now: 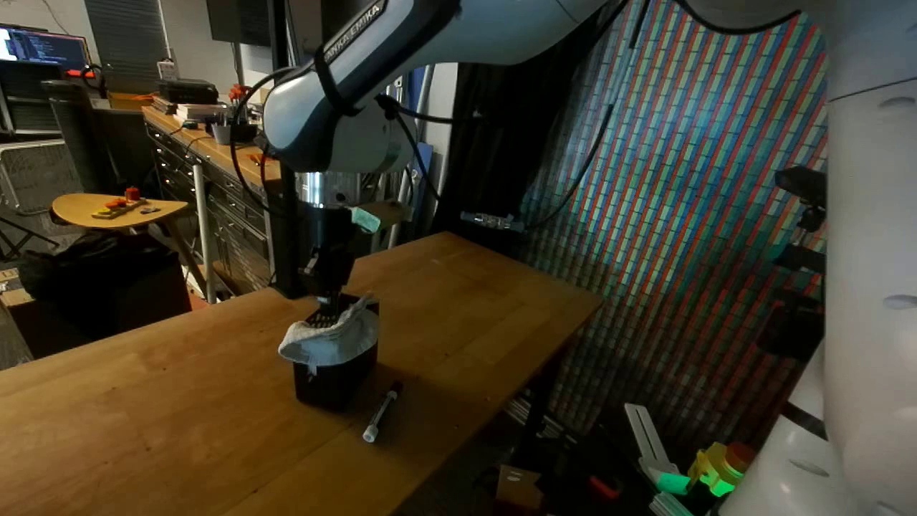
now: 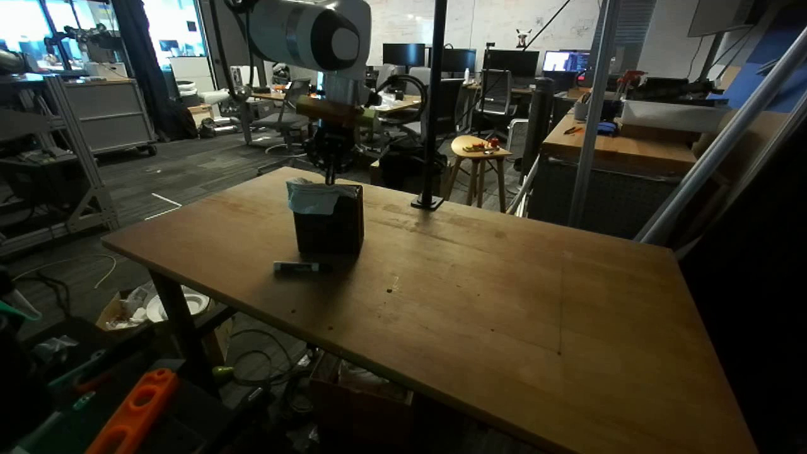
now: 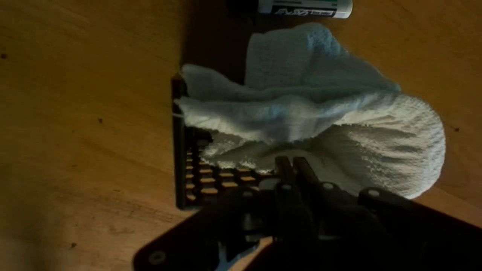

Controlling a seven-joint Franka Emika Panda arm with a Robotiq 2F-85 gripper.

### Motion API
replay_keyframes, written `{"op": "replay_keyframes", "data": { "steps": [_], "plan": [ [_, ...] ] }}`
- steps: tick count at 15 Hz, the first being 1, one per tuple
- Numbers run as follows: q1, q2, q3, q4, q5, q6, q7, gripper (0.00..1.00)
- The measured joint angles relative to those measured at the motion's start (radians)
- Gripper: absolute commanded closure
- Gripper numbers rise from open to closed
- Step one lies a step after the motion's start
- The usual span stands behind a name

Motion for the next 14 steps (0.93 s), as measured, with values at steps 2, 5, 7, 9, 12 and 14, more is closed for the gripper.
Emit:
{"op": "replay_keyframes", "data": {
  "steps": [2, 5, 7, 9, 12, 14],
  "plan": [
    [0.005, -0.039, -0.007, -0.004, -0.022, -0.016, 0.001, 0.90],
    [0.006, -0.090, -0.011, -0.038, -0.024, -0.019, 0.001, 0.90],
    [0.006, -0.119, -0.011, -0.076, -0.024, -0.017, 0.000, 0.90],
    [0.008, -0.146, -0.011, -0.119, -0.024, -0.014, -0.001, 0.91],
    [0.028, -0.183, -0.008, -0.171, -0.024, -0.009, -0.002, 0.90],
    [0.052, -0.204, -0.002, -0.190, -0.024, -0.004, -0.005, 0.90]
  ]
}}
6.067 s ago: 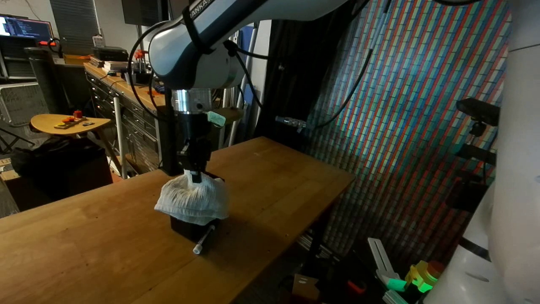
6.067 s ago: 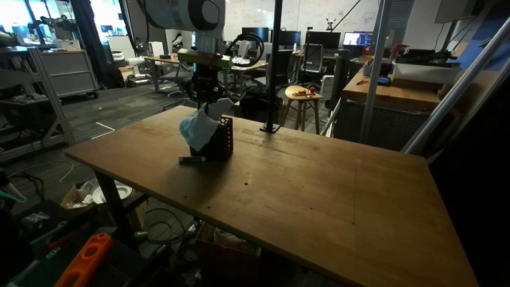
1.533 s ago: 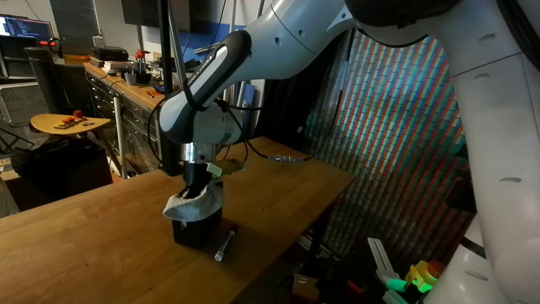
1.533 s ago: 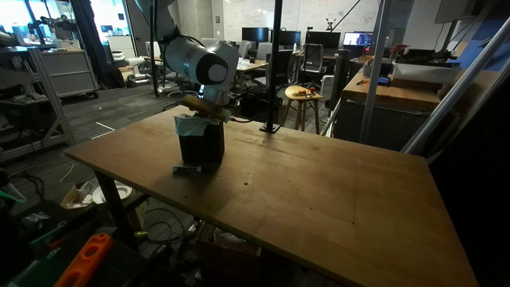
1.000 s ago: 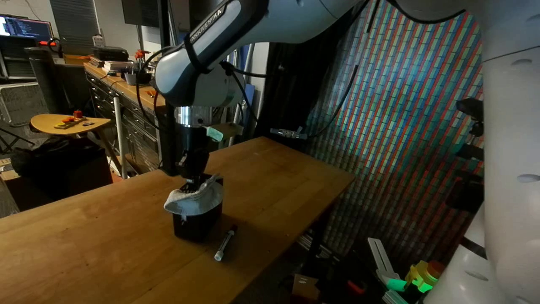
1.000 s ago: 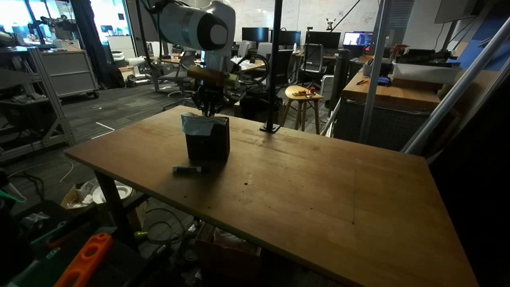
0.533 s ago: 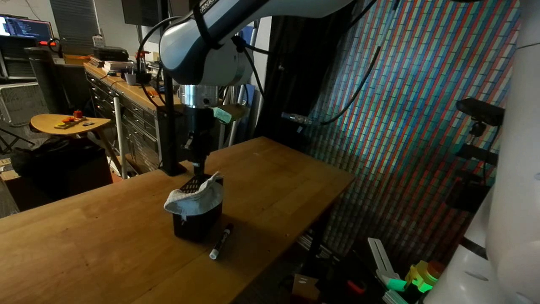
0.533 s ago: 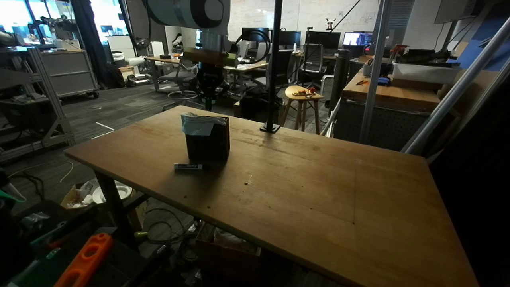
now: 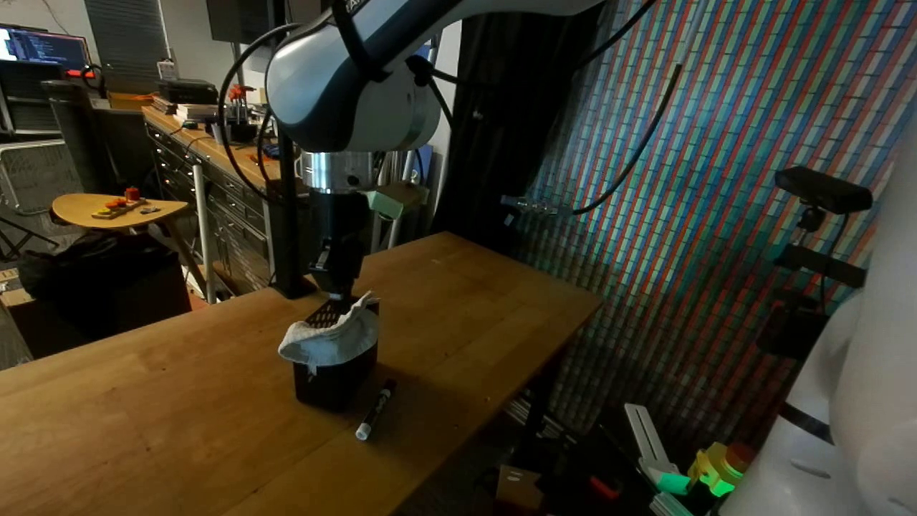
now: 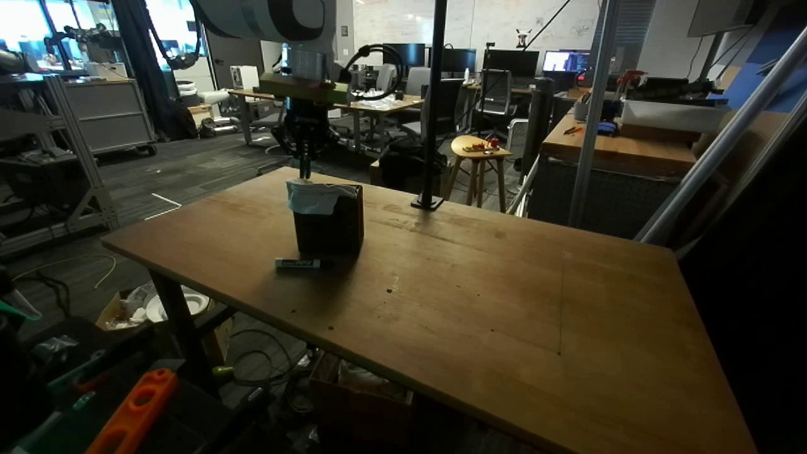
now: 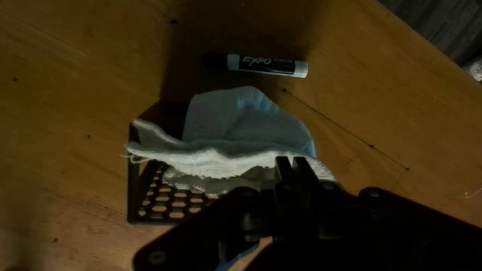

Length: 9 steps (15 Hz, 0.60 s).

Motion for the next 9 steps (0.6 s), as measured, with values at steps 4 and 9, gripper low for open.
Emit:
{"op": "replay_keyframes", "data": {
  "steps": [4, 9],
  "plan": [
    [0.062, -0.037, 0.022, -0.015, -0.015, 0.008, -0.004, 0.90],
    [0.119, -0.047, 0.037, -0.024, -0.073, 0.011, -0.022, 0.91]
  ]
}}
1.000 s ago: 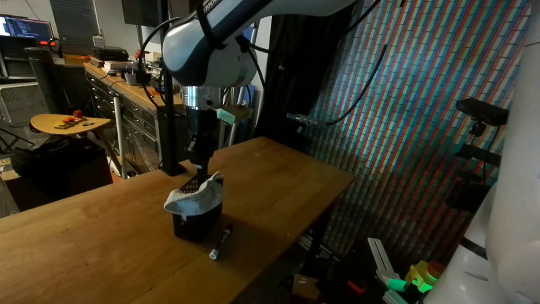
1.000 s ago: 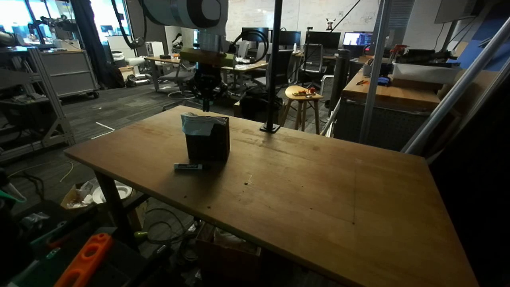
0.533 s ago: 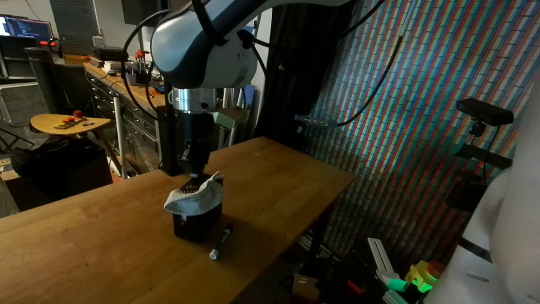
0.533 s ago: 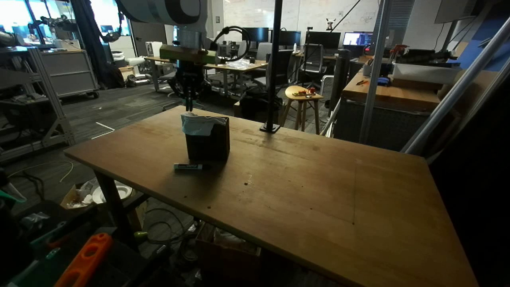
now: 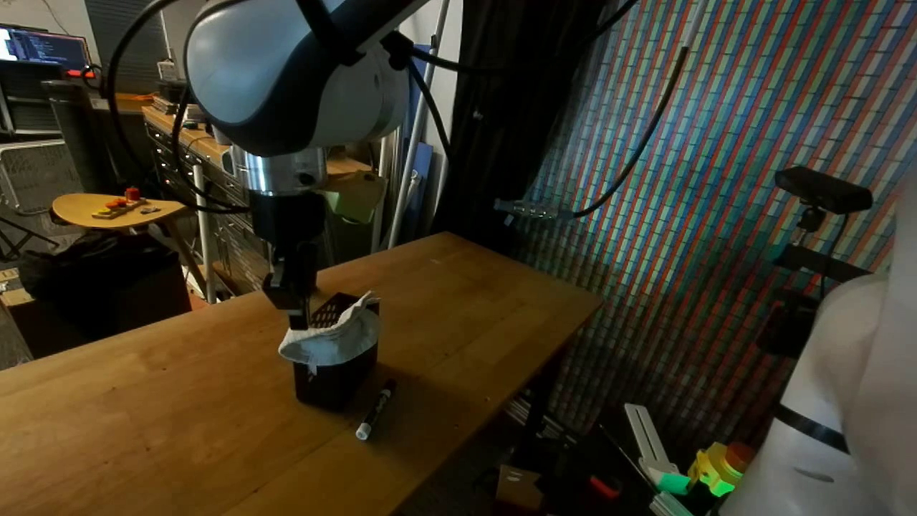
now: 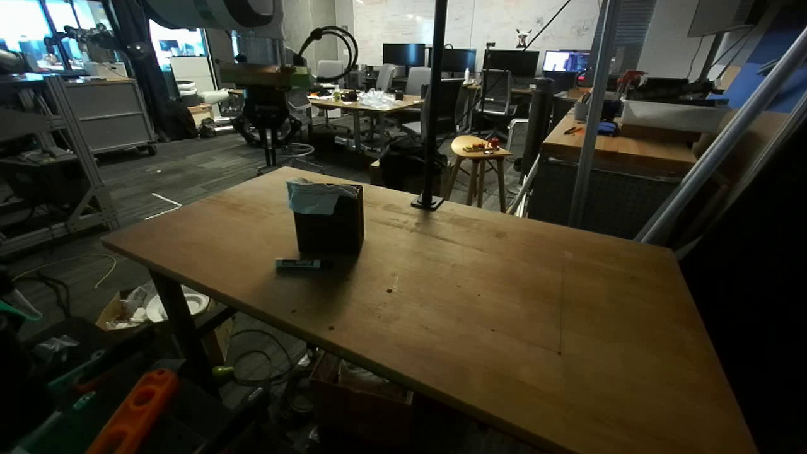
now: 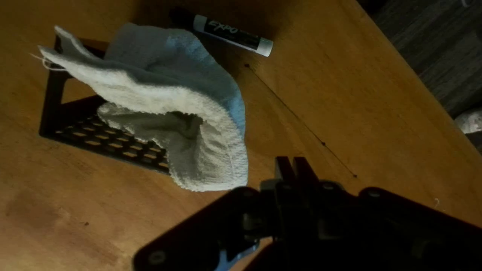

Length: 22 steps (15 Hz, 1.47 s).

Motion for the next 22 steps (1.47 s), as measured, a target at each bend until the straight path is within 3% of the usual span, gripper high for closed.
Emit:
{"op": "replay_keyframes", "data": {
  "steps": [4, 11, 17, 19, 22],
  "plan": [
    [0.021, 0.001, 0.006, -0.013, -0.055, 0.009, -0.037, 0.90],
    [0.086, 0.016, 0.038, -0.013, -0.268, 0.010, -0.053, 0.90],
    [0.095, 0.039, 0.038, -0.012, -0.368, 0.011, -0.055, 0.89],
    [0.092, 0.049, 0.029, -0.009, -0.393, 0.011, -0.055, 0.81],
    [0.086, 0.060, 0.016, -0.003, -0.401, 0.011, -0.055, 0.48]
  ]
}}
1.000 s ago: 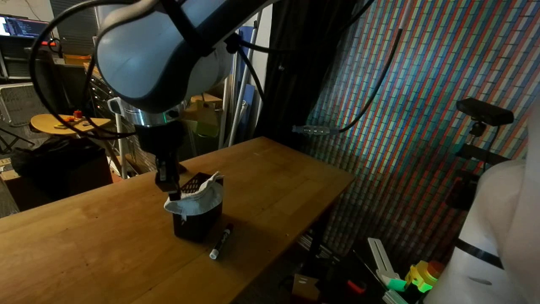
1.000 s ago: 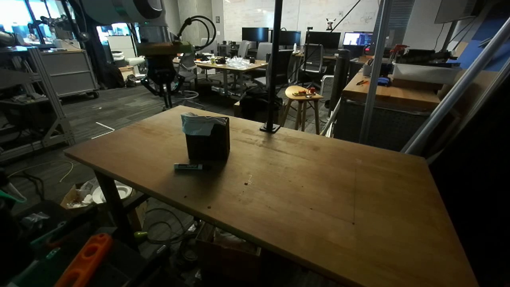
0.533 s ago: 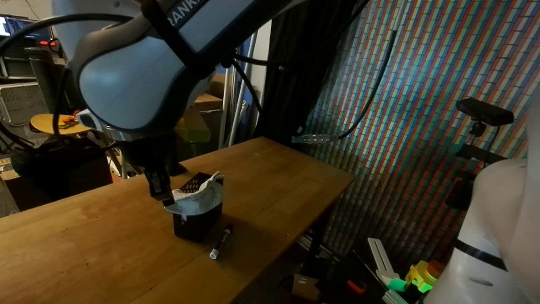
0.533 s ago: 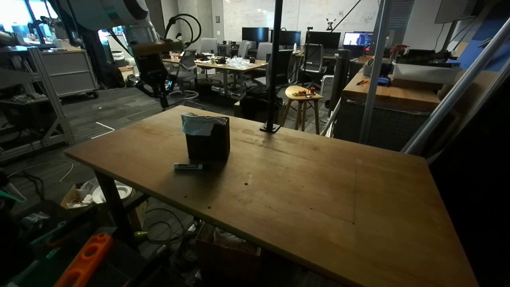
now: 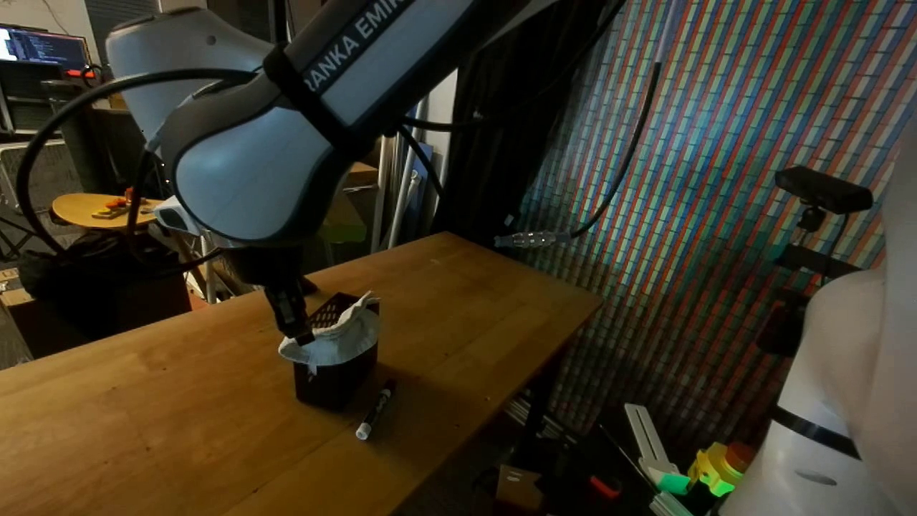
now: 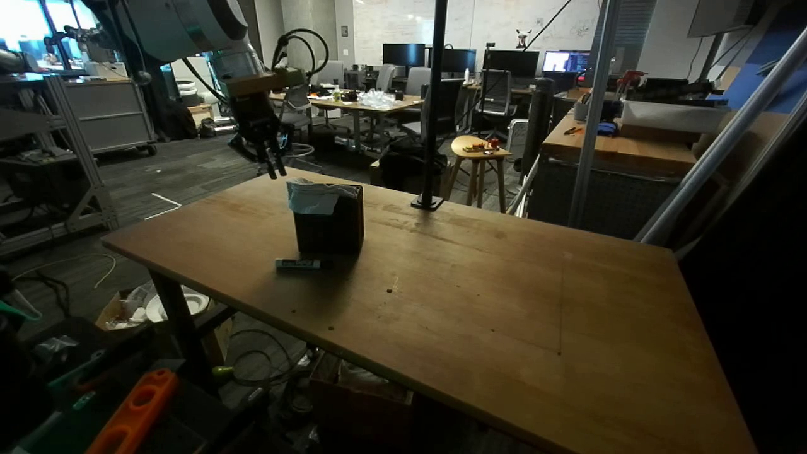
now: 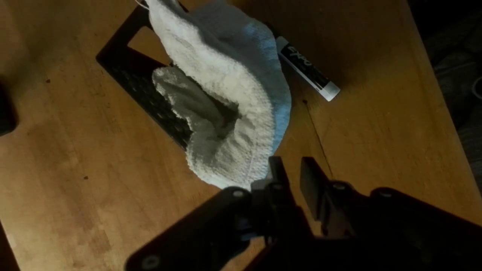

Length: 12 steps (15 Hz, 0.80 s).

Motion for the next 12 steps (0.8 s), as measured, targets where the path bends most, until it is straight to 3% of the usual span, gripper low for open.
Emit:
{"op": "replay_keyframes", "data": {
  "steps": [3, 6, 7, 12],
  "plan": [
    [-0.007, 0.008, -0.007, 0.007, 0.000, 0.000, 0.000, 0.50],
    [-0.009, 0.013, -0.009, 0.012, 0.000, 0.000, 0.000, 0.66],
    [-0.010, 0.015, -0.009, 0.014, 0.000, 0.000, 0.000, 0.63],
    [-0.016, 0.023, -0.010, 0.017, 0.000, 0.005, 0.000, 0.65]
  ]
}}
